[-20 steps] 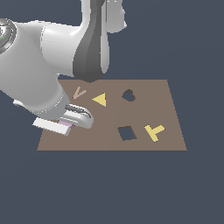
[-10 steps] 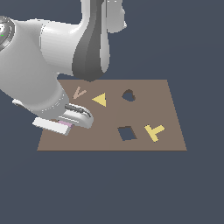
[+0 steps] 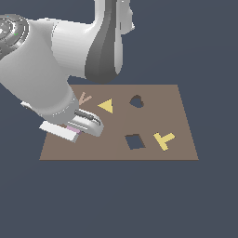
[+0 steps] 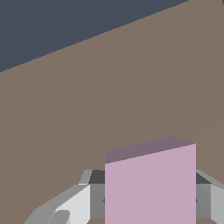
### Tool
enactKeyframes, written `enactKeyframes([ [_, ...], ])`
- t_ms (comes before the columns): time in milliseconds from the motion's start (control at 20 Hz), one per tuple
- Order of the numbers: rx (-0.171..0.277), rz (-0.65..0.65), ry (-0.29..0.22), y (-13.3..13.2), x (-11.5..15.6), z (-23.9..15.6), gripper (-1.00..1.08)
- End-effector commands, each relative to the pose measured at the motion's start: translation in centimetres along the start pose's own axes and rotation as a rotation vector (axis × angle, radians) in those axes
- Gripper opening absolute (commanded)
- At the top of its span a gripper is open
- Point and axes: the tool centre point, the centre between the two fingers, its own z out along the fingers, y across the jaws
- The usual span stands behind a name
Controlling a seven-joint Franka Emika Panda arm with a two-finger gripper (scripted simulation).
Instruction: Insert a designated object into the corresponding slot on a board.
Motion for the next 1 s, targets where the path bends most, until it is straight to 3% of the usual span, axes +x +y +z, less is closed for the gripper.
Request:
enactKeyframes([
  [0, 0.000, 0.036, 0.001, -0.6, -0.4, -0.1, -1.00],
  [450, 0.001, 0.228, 0.001, -3.7, -2.5, -0.2, -1.00],
  [950, 0.001, 0.523, 0.001, -9.2, -4.3, -0.4, -1.00],
])
